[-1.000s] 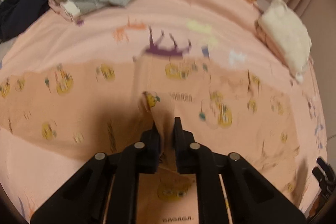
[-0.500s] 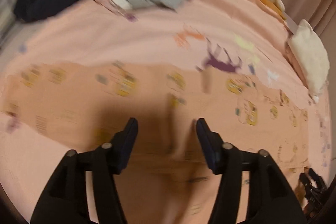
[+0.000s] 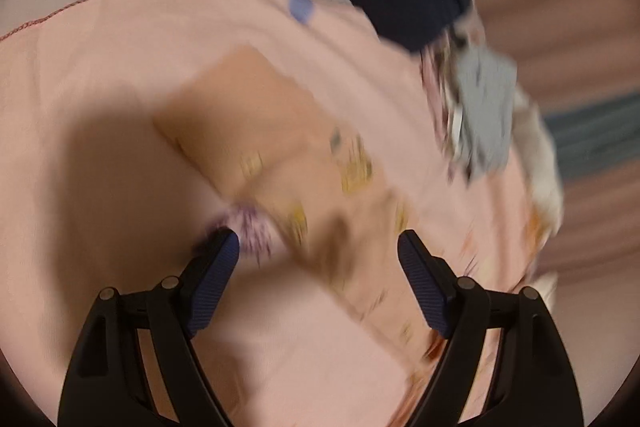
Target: Fold small clothes
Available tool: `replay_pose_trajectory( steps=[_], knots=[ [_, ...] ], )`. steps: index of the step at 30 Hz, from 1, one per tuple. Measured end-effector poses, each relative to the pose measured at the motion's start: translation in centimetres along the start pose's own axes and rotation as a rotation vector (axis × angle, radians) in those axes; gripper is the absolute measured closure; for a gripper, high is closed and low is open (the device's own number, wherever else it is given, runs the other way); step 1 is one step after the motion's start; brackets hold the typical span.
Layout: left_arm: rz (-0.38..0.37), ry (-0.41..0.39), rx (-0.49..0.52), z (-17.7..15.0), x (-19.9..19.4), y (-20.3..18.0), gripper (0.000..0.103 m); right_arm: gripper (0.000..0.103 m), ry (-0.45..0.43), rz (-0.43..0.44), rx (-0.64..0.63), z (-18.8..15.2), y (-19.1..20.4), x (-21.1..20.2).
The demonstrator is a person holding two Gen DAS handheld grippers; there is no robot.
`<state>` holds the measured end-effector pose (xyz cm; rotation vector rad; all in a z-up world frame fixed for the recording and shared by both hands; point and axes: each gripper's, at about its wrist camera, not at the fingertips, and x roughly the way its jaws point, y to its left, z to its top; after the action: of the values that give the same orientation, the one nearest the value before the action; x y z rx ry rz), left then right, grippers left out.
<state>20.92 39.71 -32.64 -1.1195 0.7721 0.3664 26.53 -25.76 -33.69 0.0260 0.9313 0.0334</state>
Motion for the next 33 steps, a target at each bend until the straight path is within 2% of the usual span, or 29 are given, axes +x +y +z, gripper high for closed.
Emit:
replay_pose_trajectory(
  steps=[3, 4, 5, 6, 7, 8, 9, 11, 16, 18, 21, 25, 27, 28, 31, 33],
  knots=[
    [0.034, -0.102, -0.047, 1.5, -0.1, 0.5, 0.024, 0.019, -0.004, -0.006, -0.006, 0.0, 0.2, 0.1],
    [0.056, -0.135, -0.065, 1.8, 0.1, 0.7, 0.034, 0.019, -0.004, -0.009, -0.008, 0.0, 0.4, 0.1],
    [0.092, -0.161, -0.064, 1.7, 0.2, 0.6, 0.054, 0.019, -0.005, -0.009, -0.007, 0.0, 0.4, 0.1],
    [0.125, -0.172, -0.047, 2.0, 0.3, 0.2, 0.064, 0.018, -0.009, -0.006, -0.004, 0.0, 0.3, 0.2],
    [0.173, -0.177, -0.004, 1.9, 0.5, -0.3, 0.082, 0.017, -0.012, -0.003, -0.001, 0.0, 0.3, 0.2],
    [0.219, -0.182, 0.059, 1.4, 0.6, -0.9, 0.089, 0.016, -0.015, -0.001, 0.002, 0.0, 0.3, 0.2],
    [0.237, -0.197, 0.096, 1.0, 0.5, -1.3, 0.089, 0.015, -0.016, 0.000, 0.002, 0.0, 0.4, 0.3],
    [0.257, -0.231, 0.157, 0.0, 0.0, -2.2, 0.097, 0.015, -0.015, -0.004, -0.002, 0.0, 0.5, 0.3],
    [0.170, -0.276, 0.215, -1.7, -2.3, -5.3, 0.098, 0.014, -0.022, 0.008, 0.004, -0.1, 0.4, 0.2],
    [0.145, -0.299, 0.281, -2.4, -2.5, -8.4, 0.098, 0.013, -0.026, 0.007, 0.002, -0.1, 0.4, 0.2],
    [0.107, -0.289, 0.429, -4.8, -2.2, -13.7, 0.098, 0.011, -0.026, 0.020, 0.005, -0.1, 0.4, 0.3],
    [-0.049, -0.200, 0.580, -12.2, -0.9, -20.4, 0.098, 0.009, -0.031, 0.024, -0.001, -0.2, 0.6, 0.4],
    [-0.137, -0.103, 0.657, -17.2, 1.0, -23.9, 0.098, 0.009, -0.032, 0.029, 0.002, -0.2, 0.5, 0.4],
    [-0.185, -0.013, 0.709, -20.7, 2.6, -26.0, 0.097, 0.009, -0.033, 0.033, 0.005, -0.2, 0.4, 0.3],
    [-0.256, 0.206, 0.801, -27.6, 6.3, -28.9, 0.088, 0.008, -0.037, 0.039, 0.008, -0.2, 0.4, 0.3],
    [-0.230, 0.300, 0.823, -29.5, 8.0, -29.3, 0.071, 0.008, -0.036, 0.040, 0.006, -0.2, 0.4, 0.3]
  ],
)
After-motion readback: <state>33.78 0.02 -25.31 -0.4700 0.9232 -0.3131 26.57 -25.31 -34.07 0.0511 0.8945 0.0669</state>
